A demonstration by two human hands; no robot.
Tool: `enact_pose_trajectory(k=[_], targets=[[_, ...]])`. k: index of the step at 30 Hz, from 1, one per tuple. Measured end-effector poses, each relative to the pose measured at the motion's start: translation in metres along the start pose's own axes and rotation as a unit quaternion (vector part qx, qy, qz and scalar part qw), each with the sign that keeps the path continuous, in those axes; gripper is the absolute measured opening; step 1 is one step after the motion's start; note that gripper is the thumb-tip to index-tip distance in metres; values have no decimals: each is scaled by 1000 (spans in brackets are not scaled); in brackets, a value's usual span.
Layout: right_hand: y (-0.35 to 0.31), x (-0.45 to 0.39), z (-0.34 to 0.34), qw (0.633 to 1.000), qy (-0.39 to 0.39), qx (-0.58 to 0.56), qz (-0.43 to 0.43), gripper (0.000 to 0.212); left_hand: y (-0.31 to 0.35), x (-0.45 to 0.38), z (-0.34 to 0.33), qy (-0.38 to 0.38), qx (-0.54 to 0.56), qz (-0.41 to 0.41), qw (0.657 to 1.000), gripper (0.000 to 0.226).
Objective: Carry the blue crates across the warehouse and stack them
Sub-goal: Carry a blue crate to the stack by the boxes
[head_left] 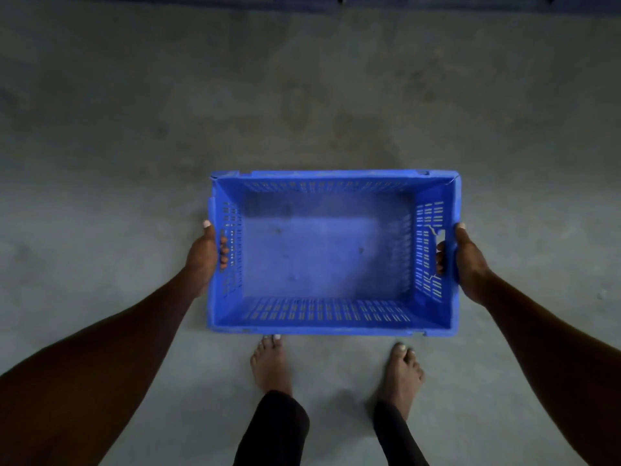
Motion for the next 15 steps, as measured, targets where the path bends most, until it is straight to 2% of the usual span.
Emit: enact_pose_trajectory(k=[8, 11, 13, 15], targets=[[4, -10, 0, 1000, -18, -20, 10, 66, -10, -19, 0, 17, -16, -2, 1000, 60], [3, -8, 3, 1000, -2, 8, 5, 68, -13, -19, 3, 26, -35, -8, 999, 60], [-2, -2, 4, 998, 21, 53, 7, 69, -6, -15, 11, 54, -102, -19, 993, 68], [-11, 10, 8, 991, 54, 120, 14, 65, 8, -4, 25, 124, -208, -20, 970, 69]])
Point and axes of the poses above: each hand's wrist, its own x-axis away from the middle knuckle, its own z-axis out of the back of the hand, y = z × x, the point moved 9 cm from there along -x, towards the middle knuckle, and after that the axes turned 11 degrees about -y, right-handed, at the moved point
